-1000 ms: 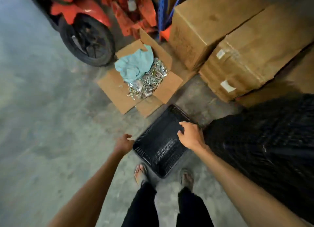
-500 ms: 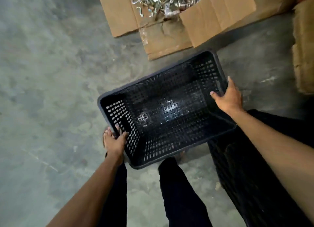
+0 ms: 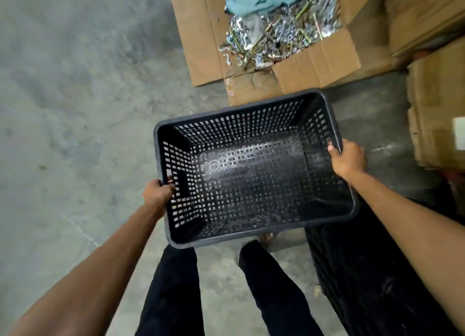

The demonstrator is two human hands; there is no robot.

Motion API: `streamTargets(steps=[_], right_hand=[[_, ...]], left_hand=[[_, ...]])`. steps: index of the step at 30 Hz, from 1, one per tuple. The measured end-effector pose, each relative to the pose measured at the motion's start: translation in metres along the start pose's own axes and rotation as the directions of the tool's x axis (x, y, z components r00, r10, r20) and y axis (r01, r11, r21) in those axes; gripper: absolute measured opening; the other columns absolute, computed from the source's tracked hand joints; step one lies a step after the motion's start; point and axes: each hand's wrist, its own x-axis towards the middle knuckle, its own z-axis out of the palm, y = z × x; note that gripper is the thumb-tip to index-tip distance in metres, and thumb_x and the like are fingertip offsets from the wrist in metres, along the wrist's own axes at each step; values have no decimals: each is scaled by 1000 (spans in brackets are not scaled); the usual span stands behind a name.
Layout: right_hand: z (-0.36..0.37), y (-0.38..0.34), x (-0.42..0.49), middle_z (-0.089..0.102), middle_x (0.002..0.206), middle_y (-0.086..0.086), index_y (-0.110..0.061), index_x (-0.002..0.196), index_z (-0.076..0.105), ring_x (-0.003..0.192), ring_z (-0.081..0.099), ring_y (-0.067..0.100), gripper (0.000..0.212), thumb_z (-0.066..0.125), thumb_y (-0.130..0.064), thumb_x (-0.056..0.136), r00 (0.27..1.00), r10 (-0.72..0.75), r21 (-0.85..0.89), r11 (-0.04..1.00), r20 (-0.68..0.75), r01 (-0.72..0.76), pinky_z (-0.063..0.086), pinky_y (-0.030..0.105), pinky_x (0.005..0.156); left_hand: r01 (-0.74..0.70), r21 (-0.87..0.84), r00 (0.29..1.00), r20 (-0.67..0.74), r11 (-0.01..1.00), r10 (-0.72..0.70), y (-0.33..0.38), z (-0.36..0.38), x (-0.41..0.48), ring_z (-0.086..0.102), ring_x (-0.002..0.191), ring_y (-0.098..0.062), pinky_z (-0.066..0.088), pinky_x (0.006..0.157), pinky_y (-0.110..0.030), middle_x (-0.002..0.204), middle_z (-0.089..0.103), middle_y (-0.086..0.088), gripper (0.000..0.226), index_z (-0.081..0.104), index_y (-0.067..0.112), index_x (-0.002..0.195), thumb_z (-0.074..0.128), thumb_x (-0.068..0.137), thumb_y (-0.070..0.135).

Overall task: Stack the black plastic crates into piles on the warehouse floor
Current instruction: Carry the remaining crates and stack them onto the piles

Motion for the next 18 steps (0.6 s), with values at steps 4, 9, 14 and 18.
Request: streamTargets(steps=[4, 9, 14, 18], right_hand=[[-88, -48, -79, 61, 103, 21, -10, 128, 51, 97, 58, 42, 32, 45, -26, 100, 995, 70, -21, 997, -67, -72, 47, 44, 74], [-218, -103, -197, 59, 88, 16, -49, 148, -12, 83, 61, 35, 77, 44, -27, 100, 976, 89, 46, 996, -197, -82, 50, 48, 78], [-365, -143, -295, 63, 97, 18, -46, 151, 10, 91, 61, 38, 61, 38, -25, 101, 908, 71, 147, 989, -414, -10, 50, 43, 75], [-480, -164, -362, 62, 119, 20, -29, 153, 22, 107, 59, 40, 56, 38, -23, 100, 813, 39, 140, 989, -581, 52, 48, 42, 86]], left_hand=[[-257, 274, 962, -21, 927, 273, 84, -93, -61, 68, 98, -35, 55, 84, -39, 103, 71, -22, 31, 67, 3, 107, 64, 77, 9], [-571, 510, 775, 76, 643, 628, 206, -216, -151, 59, 113, -44, 48, 93, -45, 129, 61, -23, 81, 15, 19, 153, 58, 84, 13], [-790, 499, 497, 183, 356, 848, 363, -327, -266, 58, 116, -45, 49, 97, -50, 136, 54, -27, 77, 16, 24, 154, 52, 88, 9], [-874, 476, 231, 230, 98, 945, 465, -396, -379, 58, 115, -45, 47, 98, -51, 131, 55, -31, 69, 29, 11, 150, 50, 86, 0]])
